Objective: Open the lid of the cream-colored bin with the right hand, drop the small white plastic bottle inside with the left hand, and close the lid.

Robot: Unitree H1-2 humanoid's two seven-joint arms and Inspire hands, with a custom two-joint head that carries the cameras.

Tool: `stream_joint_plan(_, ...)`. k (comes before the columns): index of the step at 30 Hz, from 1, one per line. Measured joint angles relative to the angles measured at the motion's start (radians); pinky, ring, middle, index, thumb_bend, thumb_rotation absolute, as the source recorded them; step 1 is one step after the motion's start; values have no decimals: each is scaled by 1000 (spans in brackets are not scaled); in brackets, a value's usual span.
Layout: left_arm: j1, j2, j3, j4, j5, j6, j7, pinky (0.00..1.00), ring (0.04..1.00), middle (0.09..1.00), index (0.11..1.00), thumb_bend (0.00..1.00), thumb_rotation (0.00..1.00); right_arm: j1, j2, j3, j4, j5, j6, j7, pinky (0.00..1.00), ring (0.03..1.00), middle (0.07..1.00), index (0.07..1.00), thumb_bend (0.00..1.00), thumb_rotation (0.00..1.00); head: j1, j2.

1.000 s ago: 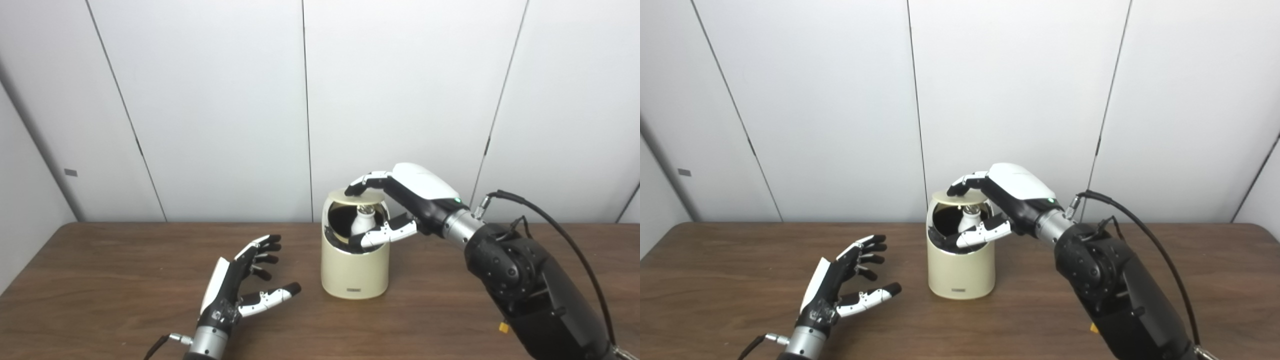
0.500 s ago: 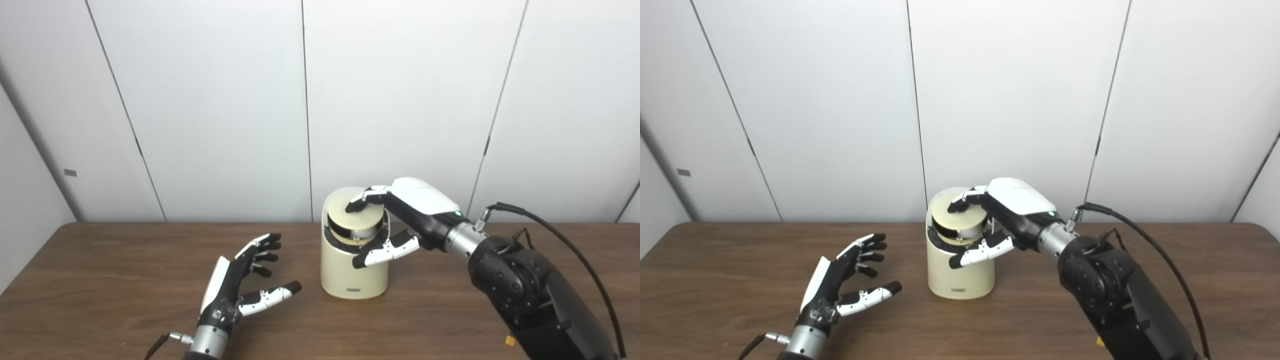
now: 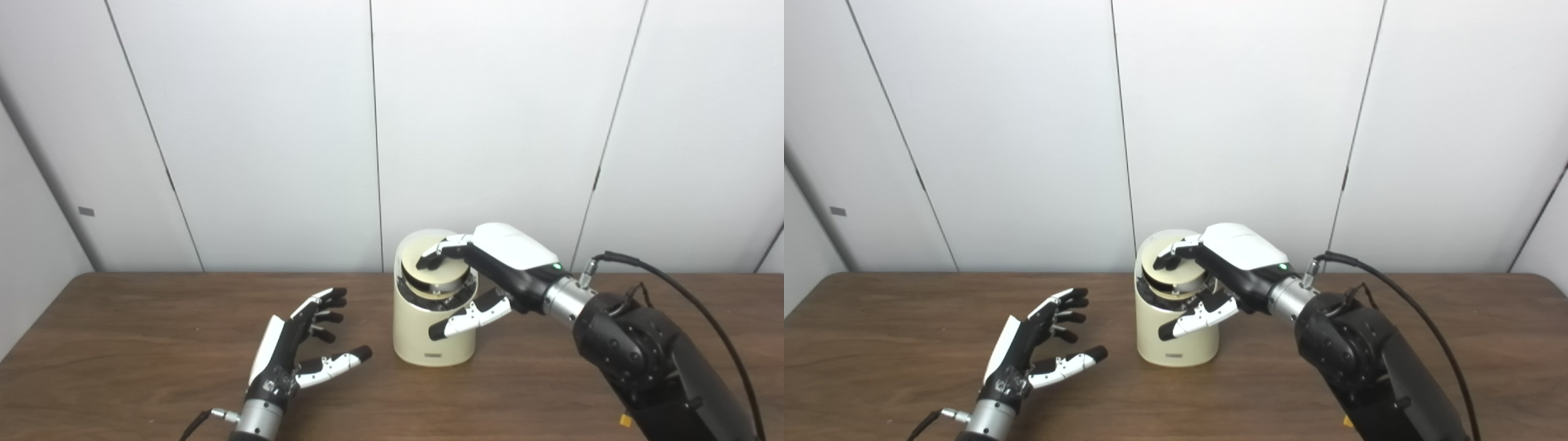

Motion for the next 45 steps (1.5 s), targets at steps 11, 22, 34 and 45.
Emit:
stream_joint_plan(11, 7, 0, 2, -15, -7, 10, -1, 583, 728, 797, 831, 814, 306, 14, 0, 4, -27, -18, -11, 22, 825, 863, 732, 740, 680, 585, -5, 15)
stream_joint_plan(22, 9, 2, 2, -19, -9, 11, -4, 585, 727, 795, 829, 820, 306, 34, 0, -1, -36, -19, -19, 31, 839, 866, 729, 732, 671, 548, -8, 28)
stream_joint_plan(34, 15, 6, 2, -44, -11, 23, -9, 582, 731, 796, 827, 829, 314, 48, 1, -15, -37, -22, -27, 30, 864, 874, 741, 738, 677, 558, -8, 31)
stream_joint_plan(45, 24, 12, 1, -49, -15, 35, -11, 583, 736, 808, 835, 821, 329, 56, 6, -29, -40, -24, 4, 32, 859, 880, 745, 740, 668, 533, -8, 37)
